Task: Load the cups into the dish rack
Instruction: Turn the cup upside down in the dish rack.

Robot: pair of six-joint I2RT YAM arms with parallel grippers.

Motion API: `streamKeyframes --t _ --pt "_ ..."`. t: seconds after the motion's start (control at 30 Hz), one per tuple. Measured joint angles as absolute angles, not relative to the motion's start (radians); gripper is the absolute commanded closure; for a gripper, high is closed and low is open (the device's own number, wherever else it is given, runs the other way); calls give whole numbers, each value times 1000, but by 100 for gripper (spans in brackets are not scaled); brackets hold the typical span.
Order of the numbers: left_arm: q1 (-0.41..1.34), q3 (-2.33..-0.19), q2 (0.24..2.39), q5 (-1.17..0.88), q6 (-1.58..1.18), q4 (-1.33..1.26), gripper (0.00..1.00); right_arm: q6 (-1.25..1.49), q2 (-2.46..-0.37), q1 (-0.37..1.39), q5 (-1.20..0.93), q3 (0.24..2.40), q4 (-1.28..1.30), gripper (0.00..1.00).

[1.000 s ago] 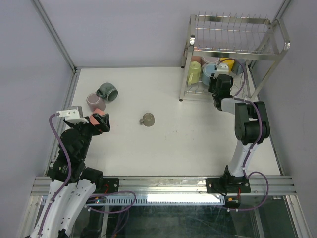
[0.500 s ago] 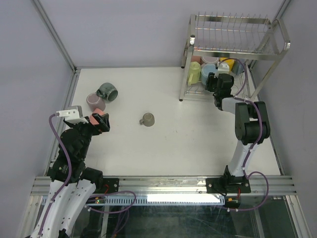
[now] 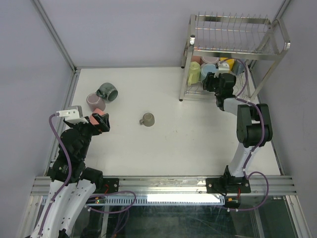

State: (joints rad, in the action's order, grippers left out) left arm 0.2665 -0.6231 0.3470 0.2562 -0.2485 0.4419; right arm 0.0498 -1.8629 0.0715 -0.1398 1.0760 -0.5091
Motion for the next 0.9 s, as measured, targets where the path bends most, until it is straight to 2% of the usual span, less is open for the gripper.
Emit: streamKeyframes --t 0.9 --pt "266 -622 348 256 -249 442 1 166 -1842 83 -304 1122 -486 45"
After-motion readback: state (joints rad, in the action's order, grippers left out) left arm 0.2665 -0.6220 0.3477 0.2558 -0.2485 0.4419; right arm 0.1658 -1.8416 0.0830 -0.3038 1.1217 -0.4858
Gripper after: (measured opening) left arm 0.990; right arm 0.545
